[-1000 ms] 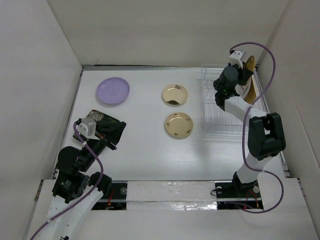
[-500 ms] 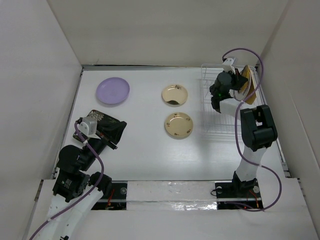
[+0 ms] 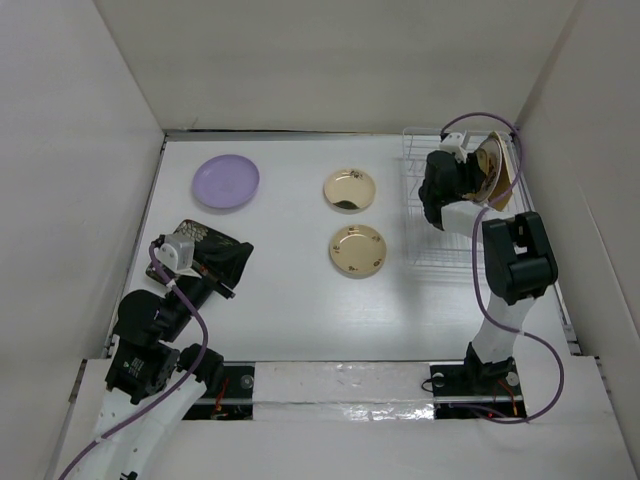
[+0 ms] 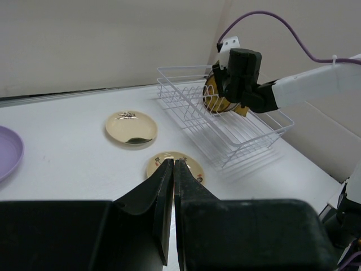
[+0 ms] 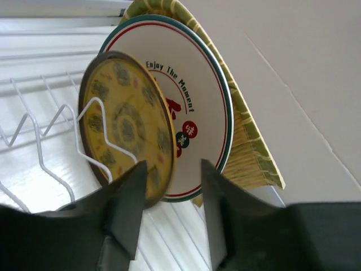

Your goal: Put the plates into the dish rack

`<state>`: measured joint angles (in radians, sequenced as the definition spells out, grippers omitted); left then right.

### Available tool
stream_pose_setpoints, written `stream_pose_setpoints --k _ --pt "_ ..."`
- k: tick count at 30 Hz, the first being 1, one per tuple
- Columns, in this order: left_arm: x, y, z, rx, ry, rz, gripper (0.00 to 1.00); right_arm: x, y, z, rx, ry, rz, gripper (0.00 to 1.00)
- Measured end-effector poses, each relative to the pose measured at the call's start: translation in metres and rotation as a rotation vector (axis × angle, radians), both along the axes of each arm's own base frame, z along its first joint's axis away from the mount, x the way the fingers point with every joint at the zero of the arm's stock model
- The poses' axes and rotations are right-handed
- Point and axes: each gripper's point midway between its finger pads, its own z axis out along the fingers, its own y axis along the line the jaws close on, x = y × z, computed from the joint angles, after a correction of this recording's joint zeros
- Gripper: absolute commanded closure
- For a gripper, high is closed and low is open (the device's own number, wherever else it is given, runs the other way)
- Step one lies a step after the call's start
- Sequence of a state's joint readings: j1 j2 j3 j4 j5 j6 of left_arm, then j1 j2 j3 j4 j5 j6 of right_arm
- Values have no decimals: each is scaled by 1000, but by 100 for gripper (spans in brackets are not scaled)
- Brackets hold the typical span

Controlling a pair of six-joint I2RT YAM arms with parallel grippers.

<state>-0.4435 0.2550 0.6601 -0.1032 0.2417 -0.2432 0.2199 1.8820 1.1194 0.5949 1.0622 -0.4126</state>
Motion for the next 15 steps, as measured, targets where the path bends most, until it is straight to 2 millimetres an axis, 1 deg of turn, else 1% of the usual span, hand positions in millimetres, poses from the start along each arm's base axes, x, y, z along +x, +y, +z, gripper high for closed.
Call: stream_pose_setpoints --k 1,3,4,5,6,7,8,9,10,12,14,15 --pt "0 0 0 0 0 0 97 -1 1 -1 15 1 5 38" --pt "1 0 -1 1 3 2 97 -1 4 6 52 -8 21 37" --pt "2 0 -1 2 6 3 97 0 7 12 84 -20 42 37" --pt "3 -1 -2 4 10 3 97 2 12 22 123 -47 67 39" --pt "4 -1 -3 7 15 3 97 4 18 33 161 -70 101 45" --pt "5 -1 -4 9 20 6 97 7 28 45 212 -101 154 66" --pt "6 -2 -5 11 26 6 97 8 38 59 260 -137 208 81" --pt "8 -2 -7 13 31 8 99 10 54 73 310 -171 276 93" --pt "9 -2 -8 15 35 10 100 12 72 86 361 -202 349 100" --pt "11 -2 -9 18 42 14 100 14 116 103 449 -236 489 100" --pt "13 -3 -12 24 55 15 100 19 167 102 526 -215 620 100" --pt "16 -5 -14 28 64 15 100 22 188 94 558 -190 665 100"
